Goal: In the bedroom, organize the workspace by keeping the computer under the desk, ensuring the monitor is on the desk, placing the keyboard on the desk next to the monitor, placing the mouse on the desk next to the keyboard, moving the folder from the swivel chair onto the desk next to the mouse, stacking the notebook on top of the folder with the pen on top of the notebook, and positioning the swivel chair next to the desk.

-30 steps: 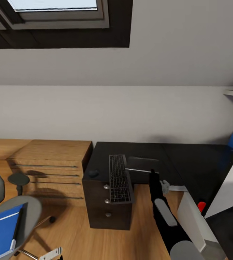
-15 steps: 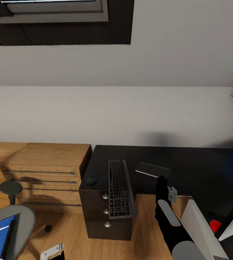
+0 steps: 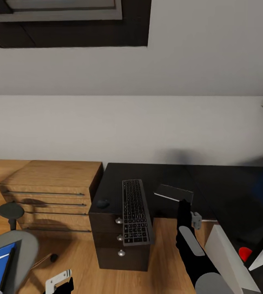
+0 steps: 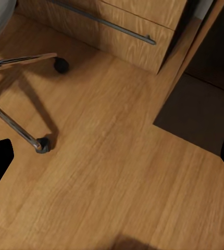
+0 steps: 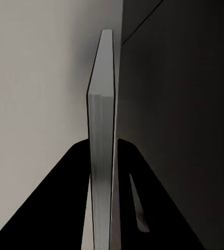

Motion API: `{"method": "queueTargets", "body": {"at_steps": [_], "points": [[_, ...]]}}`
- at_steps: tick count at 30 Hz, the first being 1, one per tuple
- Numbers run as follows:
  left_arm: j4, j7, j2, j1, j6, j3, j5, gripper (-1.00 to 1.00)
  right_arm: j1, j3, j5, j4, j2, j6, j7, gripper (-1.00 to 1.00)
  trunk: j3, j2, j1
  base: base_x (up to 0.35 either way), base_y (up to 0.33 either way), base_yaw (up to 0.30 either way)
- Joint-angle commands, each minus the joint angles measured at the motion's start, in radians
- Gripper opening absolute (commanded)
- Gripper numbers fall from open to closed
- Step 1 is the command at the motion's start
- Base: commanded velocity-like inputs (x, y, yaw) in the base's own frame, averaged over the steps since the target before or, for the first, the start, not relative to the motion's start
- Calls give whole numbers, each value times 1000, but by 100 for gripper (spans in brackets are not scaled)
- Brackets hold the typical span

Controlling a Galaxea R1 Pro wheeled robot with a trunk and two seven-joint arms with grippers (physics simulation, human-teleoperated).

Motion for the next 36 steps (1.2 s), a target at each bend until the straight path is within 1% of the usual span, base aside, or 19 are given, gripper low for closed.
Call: {"method": "queueTargets", "body": {"at_steps": [1, 4, 10, 13, 17, 36], "points": [[-2, 6, 1, 0, 5, -2, 5, 100, -1, -2, -11, 1, 1, -1, 13, -100, -4, -8, 4, 0, 0, 0], [-1, 6, 1, 0, 5, -2, 5, 100, -1, -2, -11, 1, 1, -1, 13, -100, -14, -29, 15, -47, 0, 0], [0, 6, 1, 0, 5, -2, 5, 100, -1, -2, -11, 3, 1, 0, 13, -100, -33, -71, 38, -259, 0, 0], [-2, 5, 1, 0, 6, -1, 6, 100, -2, -2, -12, 42, 1, 1, 13, -100, -42, -92, 50, -199, 0, 0], [-3, 4, 2, 0, 6, 0, 7, 100, -2, -2, -13, 57, 2, 0, 13, -100, -54, -120, 65, -30, 0, 0], [-3, 4, 1, 0, 6, 0, 7, 100, -2, -2, -13, 62, 1, -2, 13, -100, -114, -253, 138, -1, 0, 0]]}}
